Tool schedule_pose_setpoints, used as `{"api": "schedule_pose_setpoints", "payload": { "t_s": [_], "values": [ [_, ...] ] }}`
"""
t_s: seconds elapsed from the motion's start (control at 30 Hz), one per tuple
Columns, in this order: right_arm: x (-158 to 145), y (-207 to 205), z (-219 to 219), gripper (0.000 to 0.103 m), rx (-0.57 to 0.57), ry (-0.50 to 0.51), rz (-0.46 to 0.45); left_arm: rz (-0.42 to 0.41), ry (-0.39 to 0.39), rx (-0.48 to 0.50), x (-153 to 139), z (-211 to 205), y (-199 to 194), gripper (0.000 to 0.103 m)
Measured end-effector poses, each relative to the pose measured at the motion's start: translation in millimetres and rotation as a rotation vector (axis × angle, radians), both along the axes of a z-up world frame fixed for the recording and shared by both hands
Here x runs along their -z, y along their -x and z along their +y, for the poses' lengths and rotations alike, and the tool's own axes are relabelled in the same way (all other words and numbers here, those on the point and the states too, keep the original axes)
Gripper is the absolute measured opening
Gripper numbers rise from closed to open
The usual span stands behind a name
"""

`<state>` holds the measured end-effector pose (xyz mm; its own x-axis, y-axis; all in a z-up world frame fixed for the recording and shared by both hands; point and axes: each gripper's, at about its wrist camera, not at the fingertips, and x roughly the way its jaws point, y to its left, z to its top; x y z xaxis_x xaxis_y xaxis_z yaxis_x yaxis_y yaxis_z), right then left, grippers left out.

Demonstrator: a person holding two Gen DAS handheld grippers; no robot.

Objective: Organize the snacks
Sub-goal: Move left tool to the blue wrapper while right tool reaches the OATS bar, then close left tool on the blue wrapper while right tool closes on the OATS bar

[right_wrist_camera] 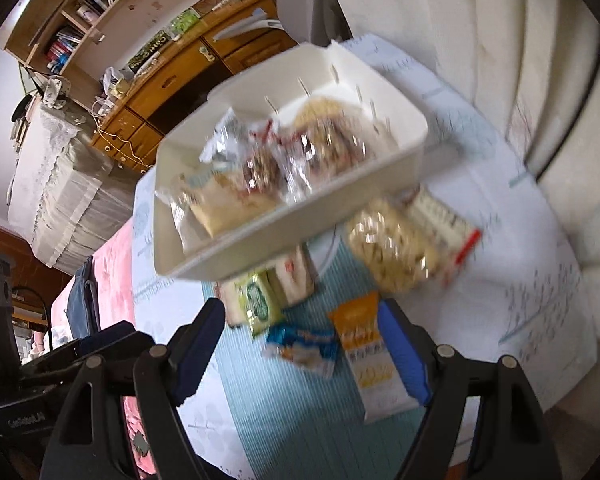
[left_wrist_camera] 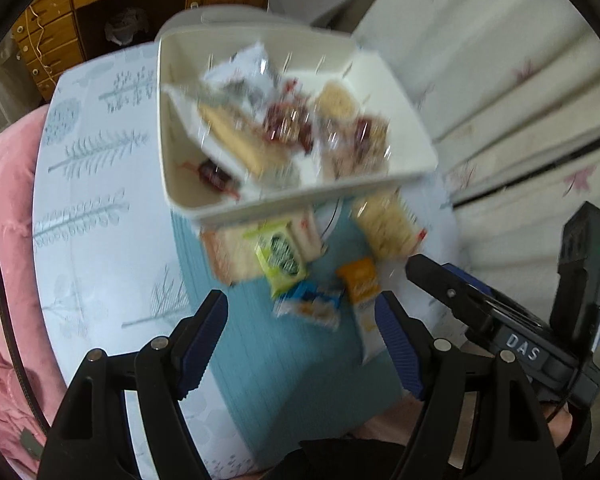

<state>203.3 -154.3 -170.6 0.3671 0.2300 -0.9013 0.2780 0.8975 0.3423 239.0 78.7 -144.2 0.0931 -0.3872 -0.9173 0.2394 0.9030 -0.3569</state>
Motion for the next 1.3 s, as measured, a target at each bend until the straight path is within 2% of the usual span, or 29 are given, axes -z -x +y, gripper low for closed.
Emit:
{"api": "schedule_pose_setpoints", "payload": {
  "t_s": [0.27, 0.43, 0.63, 0.77, 0.83, 0.97, 1.3],
  "values": [
    [32, 45, 21, 0.079, 0.014, 0.086, 0.043, 0.095, -0.068, 0.049, 44, 7, 23, 0.075],
    [50, 71, 26, 0.079, 0.014, 0.167, 0.06, 0.104, -0.102, 0.135, 59, -3, 38, 0.075],
    [68, 91, 29, 0.079, -0.018, 0.243, 0.056, 0.126, -0.093, 0.216, 69, -23, 42, 0.075],
    [75, 99, 33, 0.078, -0.052, 0.282, 0.031, 0.121, -0.11, 0.252, 73, -38, 40, 0.08],
    [78, 101, 35, 0.077, -0.077, 0.302, 0.025, 0.139, -0.125, 0.255, 78, -46, 38, 0.084],
    [84, 102, 34, 0.074, -0.119, 0.328, 0.025, 0.171, -0.132, 0.253, 90, -60, 31, 0.084],
    [86, 93, 17, 0.069, -0.19, 0.311, 0.026, 0.195, -0.171, 0.212, 112, -86, 10, 0.085]
  ]
}}
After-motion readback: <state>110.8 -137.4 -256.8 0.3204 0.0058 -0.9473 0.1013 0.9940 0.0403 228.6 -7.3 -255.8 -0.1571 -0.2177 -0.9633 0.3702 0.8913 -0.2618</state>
